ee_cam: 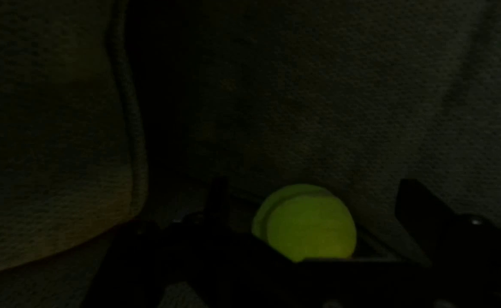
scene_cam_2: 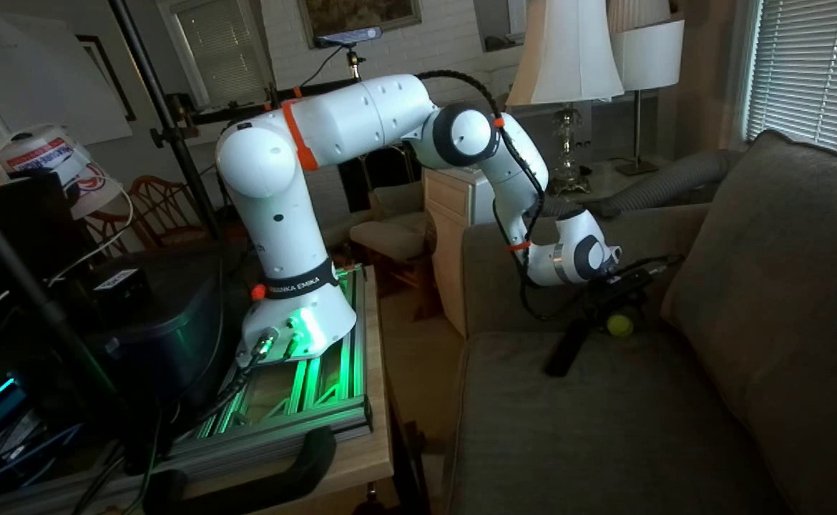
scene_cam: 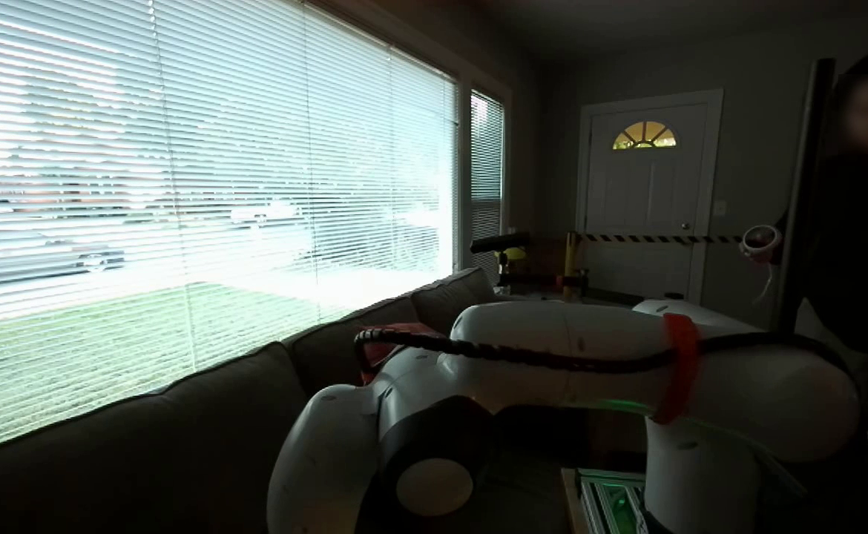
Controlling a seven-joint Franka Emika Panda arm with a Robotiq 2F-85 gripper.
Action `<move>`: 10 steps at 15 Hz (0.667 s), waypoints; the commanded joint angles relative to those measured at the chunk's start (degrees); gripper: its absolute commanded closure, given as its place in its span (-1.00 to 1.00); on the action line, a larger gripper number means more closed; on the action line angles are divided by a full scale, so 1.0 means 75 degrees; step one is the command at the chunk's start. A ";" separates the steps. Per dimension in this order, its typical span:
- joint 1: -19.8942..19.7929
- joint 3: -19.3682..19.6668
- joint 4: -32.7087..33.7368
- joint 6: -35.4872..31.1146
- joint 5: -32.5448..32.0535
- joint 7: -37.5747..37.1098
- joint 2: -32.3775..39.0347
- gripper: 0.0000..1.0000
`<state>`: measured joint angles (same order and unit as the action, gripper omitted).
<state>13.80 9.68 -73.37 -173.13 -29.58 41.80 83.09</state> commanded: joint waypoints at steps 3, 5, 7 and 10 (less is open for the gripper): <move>-0.0463 -0.0642 0.0489 0.0498 0.0086 -0.0052 0.0384 -1.00; -0.0503 -0.0626 0.0725 0.0578 0.0124 -0.0160 0.0603 -1.00; -0.0485 -0.0510 0.0204 0.0334 0.0064 -0.0403 0.0284 -1.00; -0.0552 -0.0526 0.0242 0.0208 0.0005 -0.0532 0.0321 -1.00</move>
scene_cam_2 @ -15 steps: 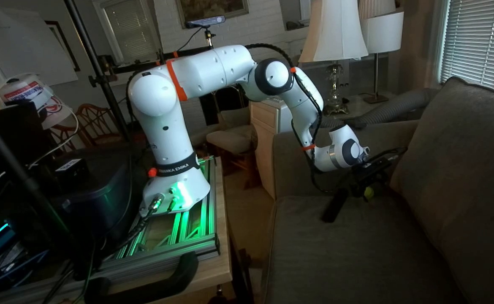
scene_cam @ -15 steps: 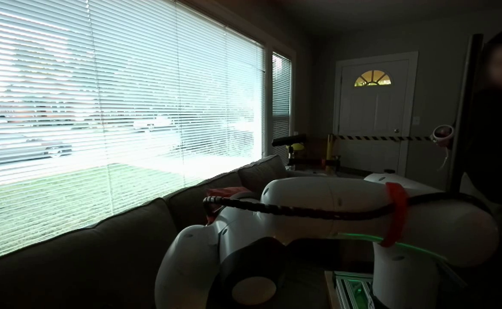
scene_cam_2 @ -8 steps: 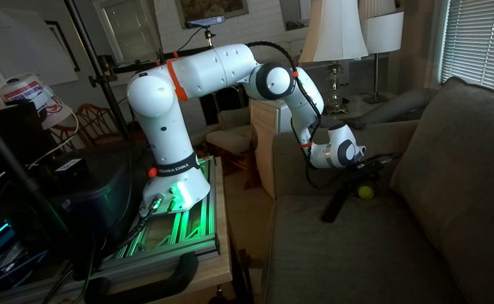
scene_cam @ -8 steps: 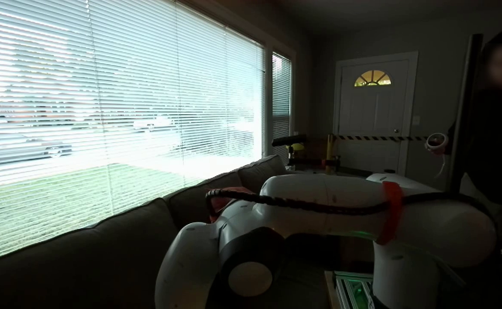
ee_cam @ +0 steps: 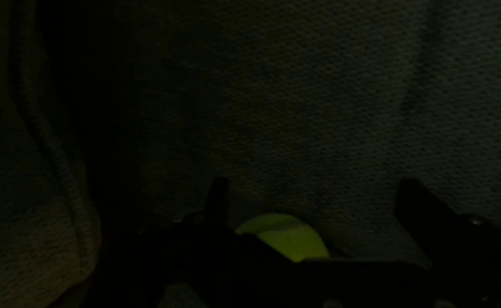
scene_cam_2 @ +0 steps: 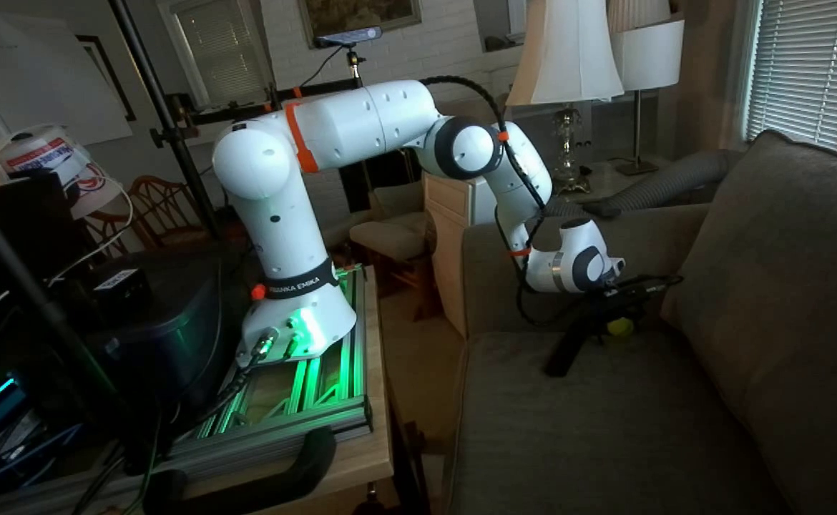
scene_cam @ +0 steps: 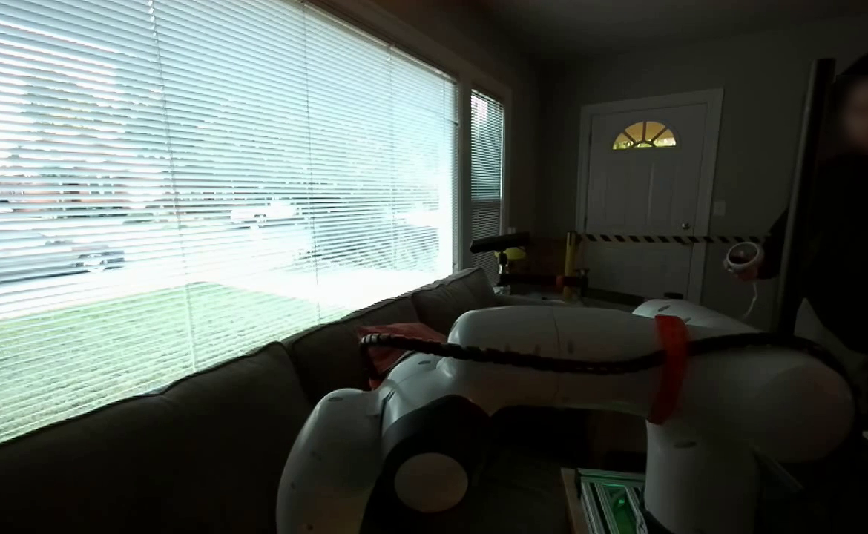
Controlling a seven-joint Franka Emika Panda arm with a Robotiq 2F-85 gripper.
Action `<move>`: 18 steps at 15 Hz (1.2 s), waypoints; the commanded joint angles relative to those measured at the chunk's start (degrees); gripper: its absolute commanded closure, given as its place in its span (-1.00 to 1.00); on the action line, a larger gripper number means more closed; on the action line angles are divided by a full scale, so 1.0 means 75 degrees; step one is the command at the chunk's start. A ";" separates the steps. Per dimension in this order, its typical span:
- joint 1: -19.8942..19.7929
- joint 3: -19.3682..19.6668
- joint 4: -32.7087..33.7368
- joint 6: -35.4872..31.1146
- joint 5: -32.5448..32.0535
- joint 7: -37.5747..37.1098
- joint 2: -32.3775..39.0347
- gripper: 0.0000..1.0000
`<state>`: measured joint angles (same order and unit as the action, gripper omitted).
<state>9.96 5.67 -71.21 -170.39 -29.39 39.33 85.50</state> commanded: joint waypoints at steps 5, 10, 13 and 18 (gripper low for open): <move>-0.0288 -0.0357 -0.0074 -0.0302 0.0069 -0.0233 -0.0039 -1.00; -0.0458 -0.0696 -0.0091 -0.0466 0.0097 -0.0330 -0.0040 -1.00; -0.0670 -0.0981 -0.0195 -0.0775 0.0097 -0.0260 -0.0040 -1.00; -0.1061 -0.1545 -0.0377 -0.0631 0.0160 -0.0123 -0.0040 -1.00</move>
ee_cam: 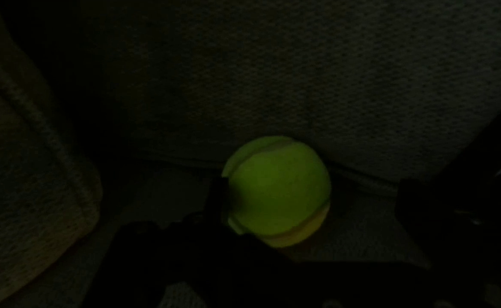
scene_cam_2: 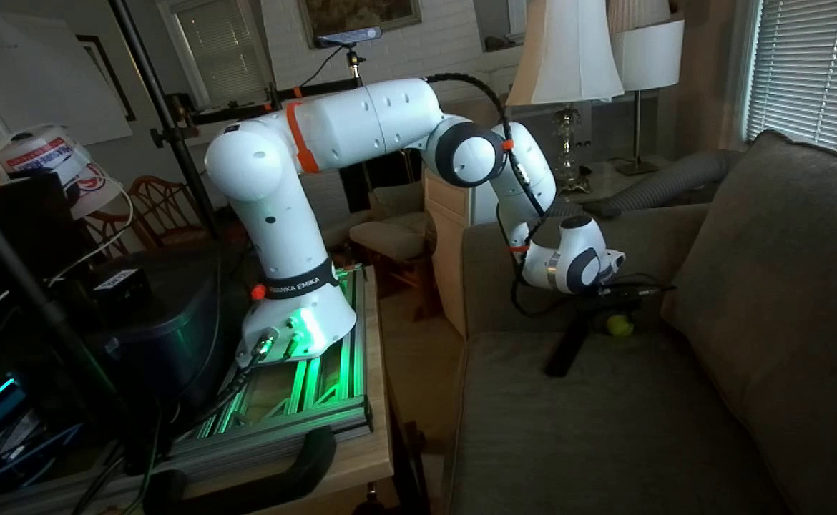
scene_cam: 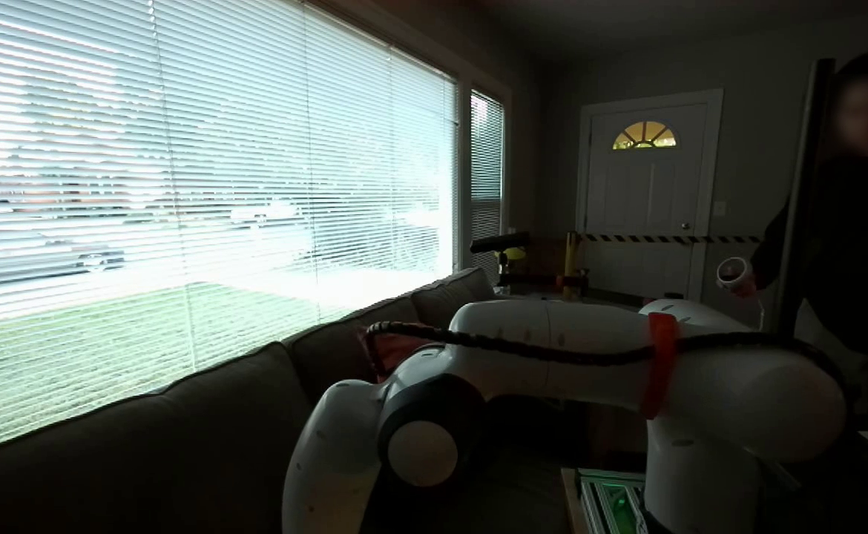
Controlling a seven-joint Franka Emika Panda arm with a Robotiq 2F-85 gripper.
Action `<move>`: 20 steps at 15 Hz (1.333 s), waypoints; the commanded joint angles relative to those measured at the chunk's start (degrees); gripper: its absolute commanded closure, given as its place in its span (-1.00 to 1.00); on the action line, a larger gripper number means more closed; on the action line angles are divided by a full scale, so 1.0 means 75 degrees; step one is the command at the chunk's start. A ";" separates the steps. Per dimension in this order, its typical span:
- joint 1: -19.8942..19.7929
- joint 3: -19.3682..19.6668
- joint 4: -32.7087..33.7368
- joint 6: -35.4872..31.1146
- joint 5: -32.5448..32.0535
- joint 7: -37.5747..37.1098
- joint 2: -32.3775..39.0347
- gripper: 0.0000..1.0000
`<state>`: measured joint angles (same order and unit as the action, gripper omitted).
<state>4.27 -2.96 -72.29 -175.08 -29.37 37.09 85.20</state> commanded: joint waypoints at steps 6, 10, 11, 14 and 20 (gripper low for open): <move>-0.1635 -0.2247 -0.0721 0.0974 0.0380 0.1360 -0.0005 -1.00; -0.2275 -0.3243 -0.1339 0.1597 0.1114 0.2631 -0.0018 -1.00; -0.2378 -0.3456 -0.1500 0.1757 0.1328 0.2938 -0.0017 -1.00; -0.2792 -0.3923 -0.1797 0.2453 0.1764 0.3660 -0.0229 -1.00; -0.1991 -0.2660 -0.2375 0.2741 0.1911 0.3536 -0.1648 -1.00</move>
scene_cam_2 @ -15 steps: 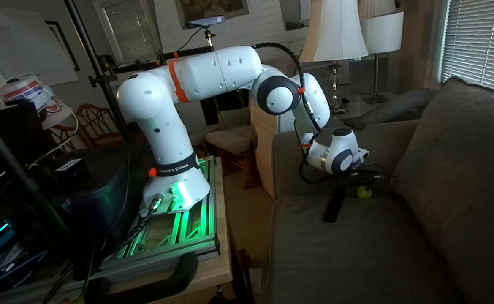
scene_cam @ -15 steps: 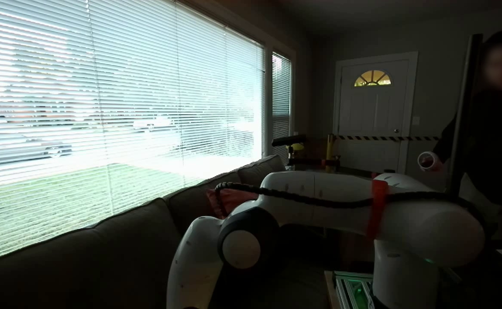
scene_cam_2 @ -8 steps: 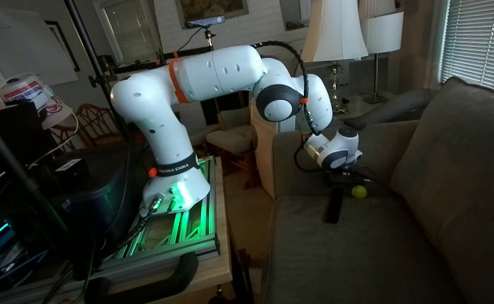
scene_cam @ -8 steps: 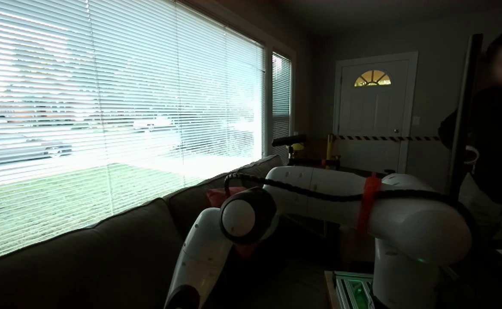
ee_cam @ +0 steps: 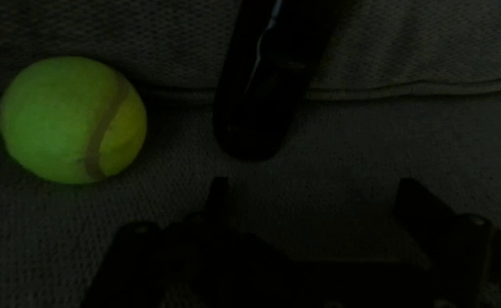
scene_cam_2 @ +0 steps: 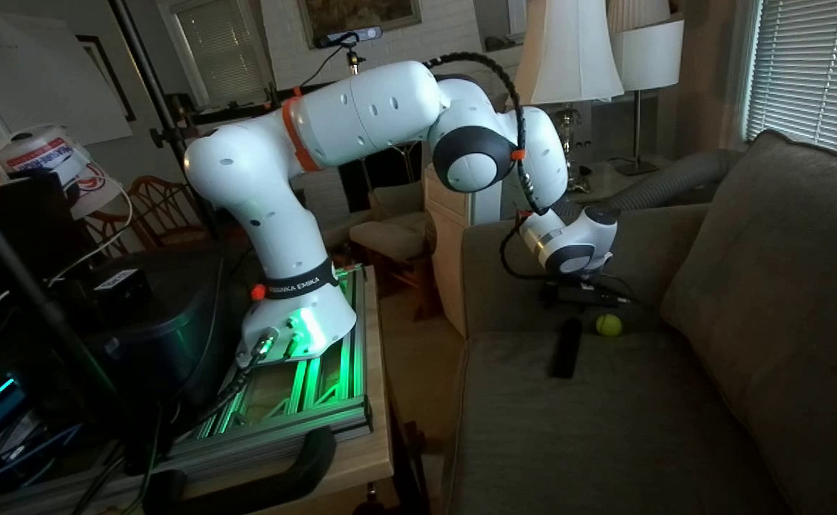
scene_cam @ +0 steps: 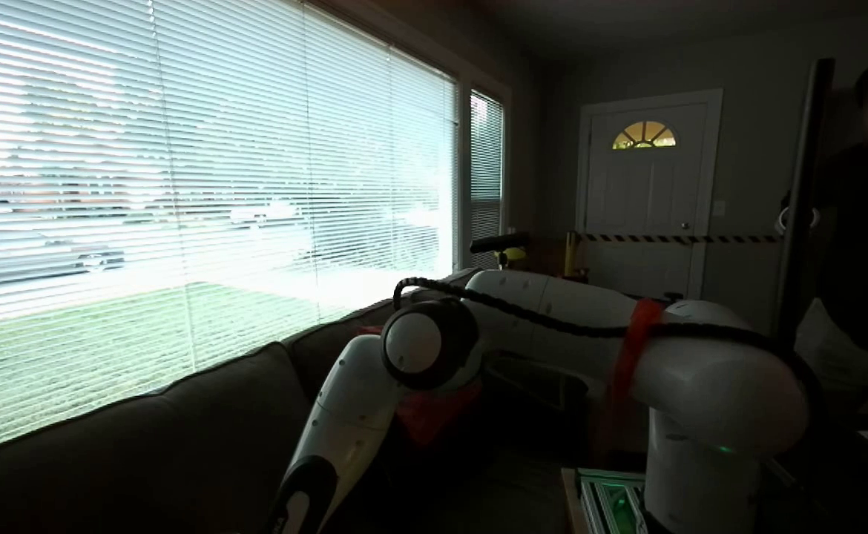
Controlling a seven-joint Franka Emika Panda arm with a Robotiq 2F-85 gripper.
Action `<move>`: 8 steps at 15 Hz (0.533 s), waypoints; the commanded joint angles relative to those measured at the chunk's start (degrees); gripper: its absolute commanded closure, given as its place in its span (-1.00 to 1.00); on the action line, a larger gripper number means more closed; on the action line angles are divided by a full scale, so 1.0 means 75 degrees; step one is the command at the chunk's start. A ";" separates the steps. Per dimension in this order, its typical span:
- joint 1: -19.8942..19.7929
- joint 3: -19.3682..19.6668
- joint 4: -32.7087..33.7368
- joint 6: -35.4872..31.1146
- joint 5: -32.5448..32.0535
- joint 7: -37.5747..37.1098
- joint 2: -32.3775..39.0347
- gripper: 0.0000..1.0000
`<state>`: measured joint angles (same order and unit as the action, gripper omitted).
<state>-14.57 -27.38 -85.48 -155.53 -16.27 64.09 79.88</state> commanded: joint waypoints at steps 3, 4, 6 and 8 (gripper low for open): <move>0.1208 0.1504 -0.0684 -0.0007 -0.0126 -0.0105 -0.1405 -1.00; 0.1483 0.1842 -0.0590 -0.0091 -0.0225 -0.0121 -0.1400 -1.00; 0.2042 0.2548 -0.0457 -0.0285 -0.0465 -0.0255 -0.1398 -1.00; 0.2655 0.3311 -0.0177 -0.0682 -0.0766 -0.0559 -0.1094 -1.00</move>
<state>-0.92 -10.07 -88.40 -156.57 -18.55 63.63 69.67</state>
